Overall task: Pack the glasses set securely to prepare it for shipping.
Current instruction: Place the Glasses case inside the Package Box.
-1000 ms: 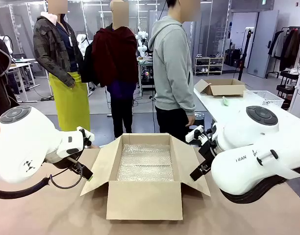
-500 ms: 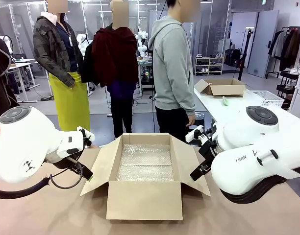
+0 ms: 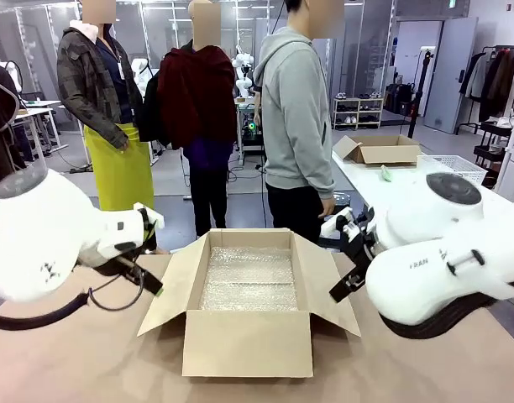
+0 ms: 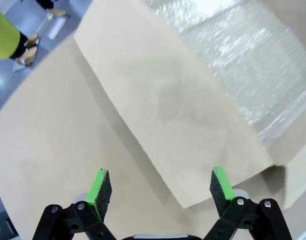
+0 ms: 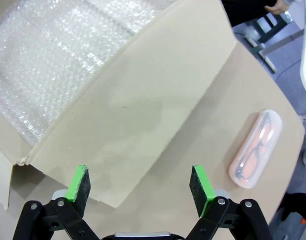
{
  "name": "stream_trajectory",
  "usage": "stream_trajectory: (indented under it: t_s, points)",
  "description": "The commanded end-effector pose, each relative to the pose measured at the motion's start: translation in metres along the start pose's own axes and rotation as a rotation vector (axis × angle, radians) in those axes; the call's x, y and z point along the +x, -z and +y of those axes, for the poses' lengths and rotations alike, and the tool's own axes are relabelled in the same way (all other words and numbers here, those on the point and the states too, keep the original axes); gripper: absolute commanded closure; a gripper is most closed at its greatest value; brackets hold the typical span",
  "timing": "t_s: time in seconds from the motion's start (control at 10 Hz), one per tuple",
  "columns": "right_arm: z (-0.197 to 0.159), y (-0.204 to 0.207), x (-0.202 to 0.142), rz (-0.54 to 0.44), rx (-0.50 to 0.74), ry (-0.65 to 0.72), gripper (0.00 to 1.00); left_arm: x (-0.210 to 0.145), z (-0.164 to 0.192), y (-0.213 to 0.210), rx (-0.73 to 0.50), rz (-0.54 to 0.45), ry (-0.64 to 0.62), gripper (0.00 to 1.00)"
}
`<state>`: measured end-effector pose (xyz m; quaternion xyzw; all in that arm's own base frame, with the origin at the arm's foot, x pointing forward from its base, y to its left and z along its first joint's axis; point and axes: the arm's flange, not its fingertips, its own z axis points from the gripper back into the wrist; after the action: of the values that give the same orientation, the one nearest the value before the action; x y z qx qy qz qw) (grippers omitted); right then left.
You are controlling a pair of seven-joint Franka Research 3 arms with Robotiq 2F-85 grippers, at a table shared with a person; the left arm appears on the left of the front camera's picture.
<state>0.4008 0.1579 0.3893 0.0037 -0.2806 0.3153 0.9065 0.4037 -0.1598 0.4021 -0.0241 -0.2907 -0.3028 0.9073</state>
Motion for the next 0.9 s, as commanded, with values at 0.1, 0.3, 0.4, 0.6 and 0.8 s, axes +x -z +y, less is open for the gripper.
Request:
stream_trajectory:
  t_s: [0.1,0.3,0.4,0.6,0.8]
  points:
    - [-0.045,-0.05,0.023,0.128,-0.046,0.118,0.0,0.033,0.026,-0.093,-0.172,-0.053,0.032,0.0]
    - [-0.094,-0.044,0.031,0.233,-0.072,0.272,0.0,0.048,0.035,-0.151,-0.261,-0.148,0.058,0.0]
    - [-0.113,-0.026,0.031,0.251,-0.091,0.365,0.0,0.052,0.041,-0.175,-0.308,-0.184,0.061,0.0]
    - [-0.139,0.02,0.027,0.305,-0.09,0.394,0.0,0.048,0.035,-0.215,-0.343,-0.277,0.107,0.0]
    - [-0.159,0.053,0.021,0.33,-0.042,0.454,0.0,0.055,0.035,-0.194,-0.277,-0.219,0.061,0.0]
